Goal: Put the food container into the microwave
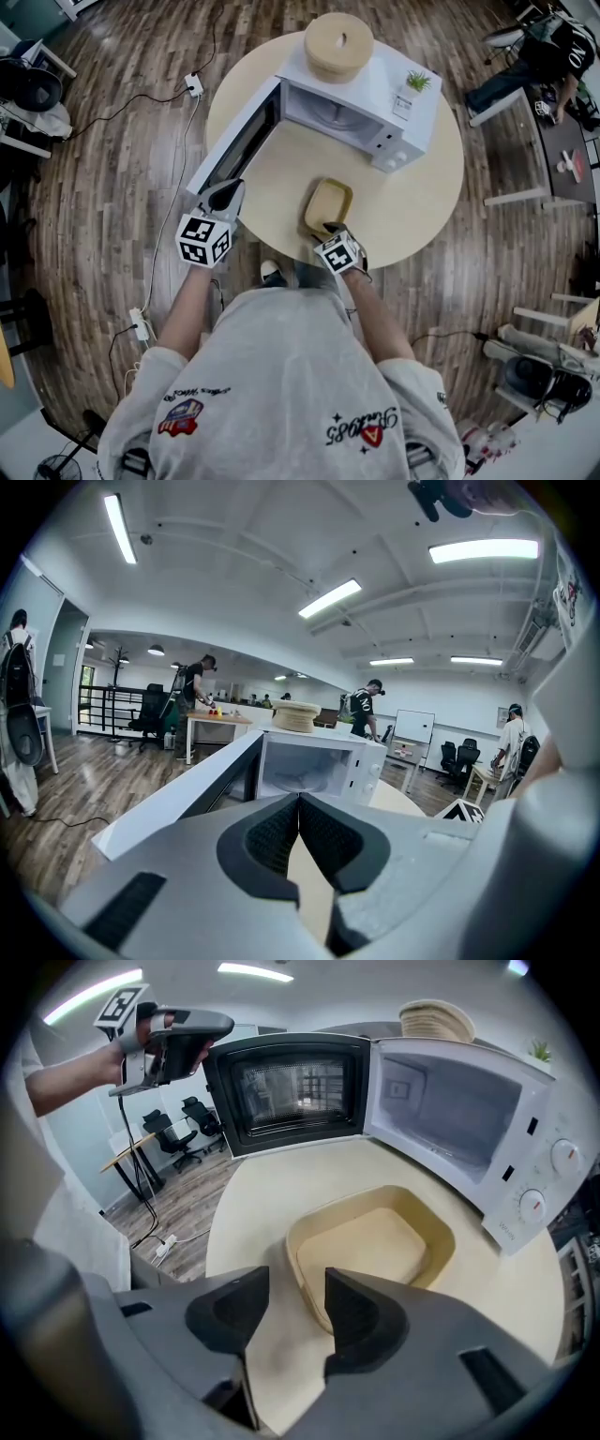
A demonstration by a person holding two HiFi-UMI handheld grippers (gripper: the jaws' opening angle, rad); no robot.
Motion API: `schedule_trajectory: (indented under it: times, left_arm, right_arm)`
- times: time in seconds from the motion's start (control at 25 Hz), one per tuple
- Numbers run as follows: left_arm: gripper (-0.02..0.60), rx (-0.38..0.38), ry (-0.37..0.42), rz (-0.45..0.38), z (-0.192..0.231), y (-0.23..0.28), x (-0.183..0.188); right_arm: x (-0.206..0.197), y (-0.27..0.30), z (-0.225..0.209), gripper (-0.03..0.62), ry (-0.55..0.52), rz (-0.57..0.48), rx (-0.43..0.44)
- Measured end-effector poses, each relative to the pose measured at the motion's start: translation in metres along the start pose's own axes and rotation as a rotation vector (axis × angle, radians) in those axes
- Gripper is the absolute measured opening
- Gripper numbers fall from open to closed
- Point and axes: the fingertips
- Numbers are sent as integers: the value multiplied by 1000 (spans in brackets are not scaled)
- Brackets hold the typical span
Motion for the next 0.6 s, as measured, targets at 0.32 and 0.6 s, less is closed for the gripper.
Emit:
schedule_trajectory:
  times: [0.32, 0.6]
  left_arm:
    - [5, 15, -31, 1, 7, -7, -10]
    - [5, 13, -41, 6, 4, -11, -15]
  right_arm:
    - [1, 6, 3, 169, 32, -3, 1]
    - [0, 10, 0, 87, 94, 6, -23]
Point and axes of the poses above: the fingertips, and each gripper's own axes: y forward along the fingers, z to its left, x out of its top, and after that the axes turned 3 degrees about z, right-handed
